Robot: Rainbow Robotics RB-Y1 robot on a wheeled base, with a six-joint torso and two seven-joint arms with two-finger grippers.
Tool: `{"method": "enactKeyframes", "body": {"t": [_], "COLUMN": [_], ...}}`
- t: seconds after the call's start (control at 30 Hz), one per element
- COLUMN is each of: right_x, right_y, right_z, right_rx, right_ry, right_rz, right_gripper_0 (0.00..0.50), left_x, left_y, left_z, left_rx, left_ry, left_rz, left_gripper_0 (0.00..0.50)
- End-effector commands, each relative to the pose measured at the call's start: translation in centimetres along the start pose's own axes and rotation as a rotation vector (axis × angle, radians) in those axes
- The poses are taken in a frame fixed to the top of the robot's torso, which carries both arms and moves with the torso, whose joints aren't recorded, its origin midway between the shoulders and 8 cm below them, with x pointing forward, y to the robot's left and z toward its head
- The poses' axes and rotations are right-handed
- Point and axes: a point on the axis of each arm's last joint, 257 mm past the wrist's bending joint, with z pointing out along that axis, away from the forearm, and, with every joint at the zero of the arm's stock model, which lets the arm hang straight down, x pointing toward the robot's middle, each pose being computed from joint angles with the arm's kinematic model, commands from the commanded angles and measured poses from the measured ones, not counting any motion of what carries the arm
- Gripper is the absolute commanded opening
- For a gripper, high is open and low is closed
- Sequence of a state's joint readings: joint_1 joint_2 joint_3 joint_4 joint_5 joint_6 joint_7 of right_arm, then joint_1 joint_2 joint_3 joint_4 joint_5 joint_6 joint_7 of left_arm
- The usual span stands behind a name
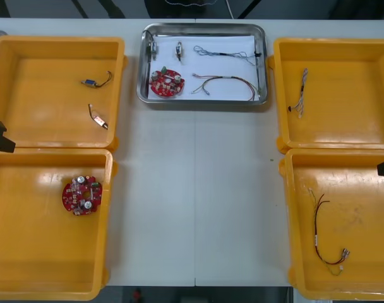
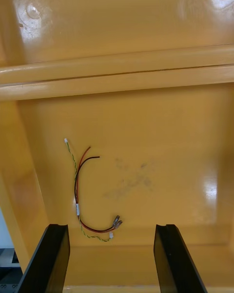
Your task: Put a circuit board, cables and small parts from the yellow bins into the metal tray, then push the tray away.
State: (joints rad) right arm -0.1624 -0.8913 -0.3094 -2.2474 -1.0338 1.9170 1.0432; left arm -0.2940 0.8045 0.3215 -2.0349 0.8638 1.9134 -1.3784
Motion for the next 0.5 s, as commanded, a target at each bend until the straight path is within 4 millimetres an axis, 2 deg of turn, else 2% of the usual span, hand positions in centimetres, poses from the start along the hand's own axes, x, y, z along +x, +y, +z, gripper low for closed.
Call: {"method": "enactKeyframes", "body": {"t": [0.03, 0.5], "right_x": [-0.43, -0.43], "right_y": [-1.03, -1.03], "right_z": [-1.44, -1.44], "right_rx": [0.040, 0.040], "right_ry": [-0.029, -0.029], "right_rz": [-0.045, -0.045], "right_gripper_0": [0.500, 0.500], "left_x": [-1.60, -1.60], "left_y": [1.41, 1.41], "left_z": [-2.16, -2.16], "left_rx": [-0.038, -0.038], "left_ry": [-0.046, -0.046], "left_rz": [-0.012, -0.012], "left_gripper_0": [0.500, 0.500]}}
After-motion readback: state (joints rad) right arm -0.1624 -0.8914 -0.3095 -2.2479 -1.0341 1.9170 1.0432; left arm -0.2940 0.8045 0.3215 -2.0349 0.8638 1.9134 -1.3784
